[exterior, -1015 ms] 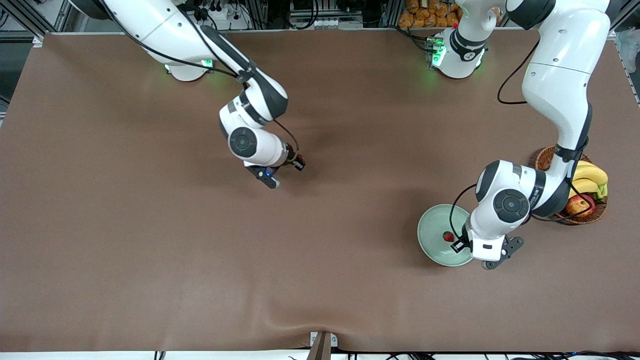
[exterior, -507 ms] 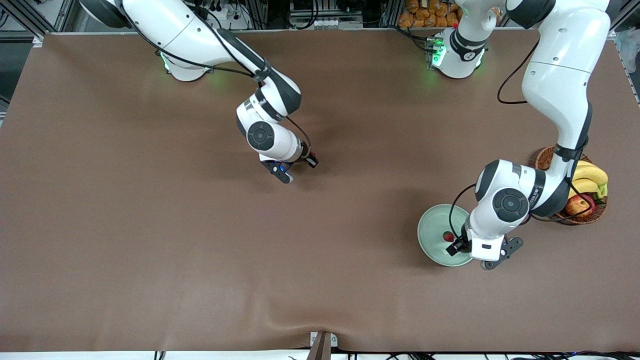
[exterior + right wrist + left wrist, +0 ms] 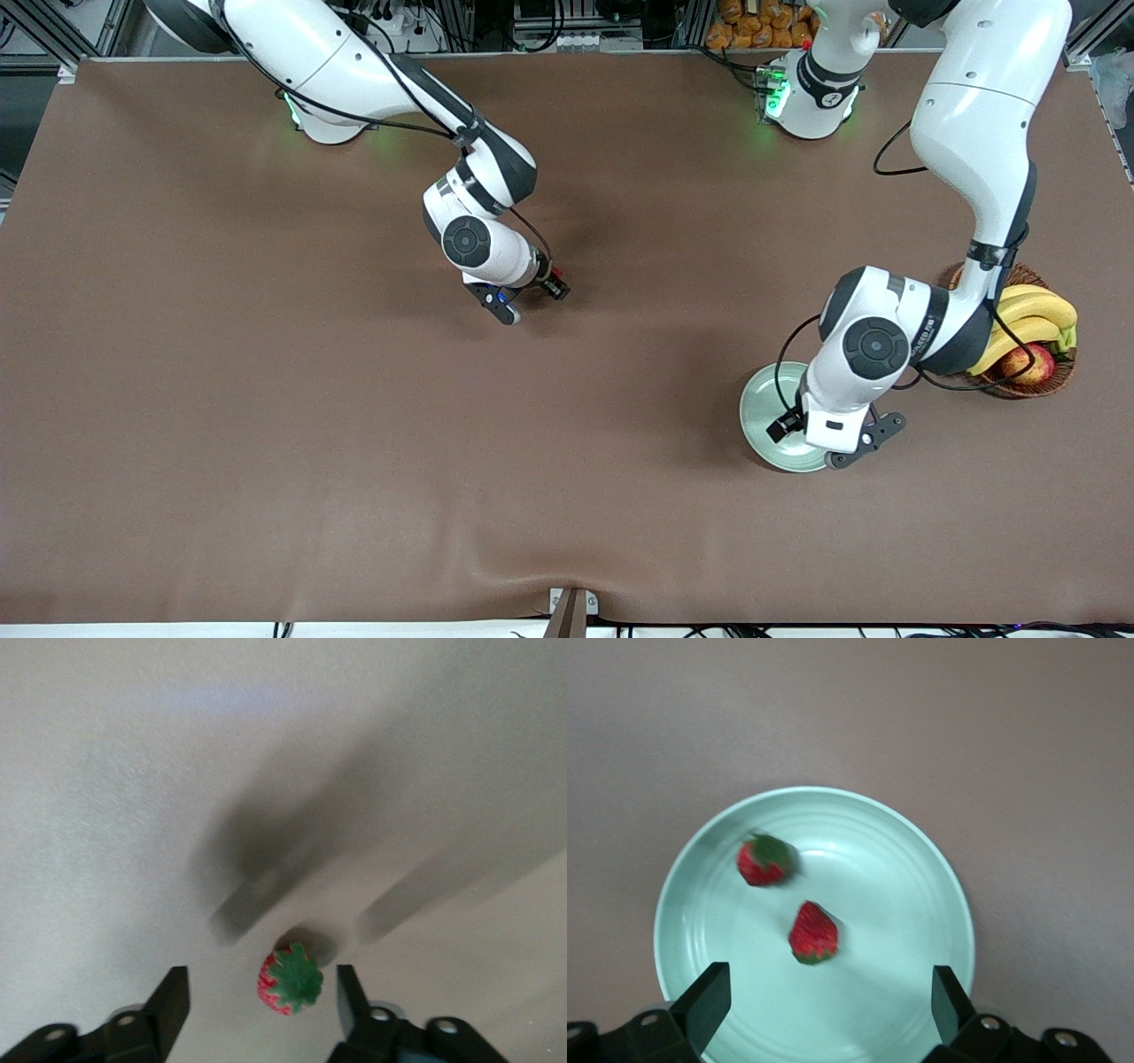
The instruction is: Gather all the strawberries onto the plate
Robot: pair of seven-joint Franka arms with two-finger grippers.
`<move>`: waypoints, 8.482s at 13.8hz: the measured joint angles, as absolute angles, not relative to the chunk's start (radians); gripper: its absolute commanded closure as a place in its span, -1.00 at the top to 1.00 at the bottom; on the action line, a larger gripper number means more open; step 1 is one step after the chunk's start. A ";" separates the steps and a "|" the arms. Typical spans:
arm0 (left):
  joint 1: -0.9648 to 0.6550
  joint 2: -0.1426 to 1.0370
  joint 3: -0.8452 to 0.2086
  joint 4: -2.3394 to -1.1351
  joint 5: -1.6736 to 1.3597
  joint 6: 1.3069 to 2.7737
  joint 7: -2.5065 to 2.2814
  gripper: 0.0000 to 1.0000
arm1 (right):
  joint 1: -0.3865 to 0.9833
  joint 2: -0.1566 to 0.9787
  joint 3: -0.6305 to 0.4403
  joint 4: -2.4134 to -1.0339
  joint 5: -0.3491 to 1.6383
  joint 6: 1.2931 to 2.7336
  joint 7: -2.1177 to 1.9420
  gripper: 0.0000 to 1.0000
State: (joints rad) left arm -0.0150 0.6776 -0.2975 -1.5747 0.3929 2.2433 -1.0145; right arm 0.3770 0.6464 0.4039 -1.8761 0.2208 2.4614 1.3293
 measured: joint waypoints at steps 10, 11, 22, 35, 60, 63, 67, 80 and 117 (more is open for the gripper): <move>-0.130 0.675 -0.412 -1.608 0.393 2.186 -1.229 1.00 | 0.290 0.626 0.292 -1.516 0.216 2.006 1.303 1.00; -0.159 0.675 -0.413 -1.619 0.393 2.186 -1.271 1.00 | 0.260 0.615 0.291 -1.491 0.216 1.963 1.269 1.00; -0.561 0.706 -0.417 -1.635 0.367 2.265 -1.669 1.00 | -0.027 0.445 0.288 -1.469 0.201 1.709 0.810 1.00; -0.638 0.785 -0.405 -1.635 0.367 2.376 -2.154 1.00 | -0.076 0.039 0.165 -1.501 0.058 1.483 0.282 1.00; -0.564 0.760 -0.379 -1.603 0.367 2.356 -2.110 -1.00 | -0.049 0.019 -0.006 -1.445 0.065 1.437 0.090 1.00; -0.416 0.704 -0.375 -1.595 0.367 2.337 -1.990 -1.00 | -0.047 0.019 -0.006 -1.439 0.065 1.437 0.090 1.00; -0.204 0.689 -0.370 -1.597 0.372 2.331 -1.835 -1.00 | -0.045 0.019 -0.006 -1.437 0.064 1.436 0.090 1.00; 0.044 0.691 -0.371 -1.662 0.408 2.330 -1.740 -0.01 | 0.004 0.035 -0.005 -1.438 -0.023 1.434 0.090 1.00; -0.121 -0.031 -0.059 -1.551 0.011 1.524 -0.163 1.00 | 0.004 0.035 -0.014 -1.444 -0.026 1.430 0.090 1.00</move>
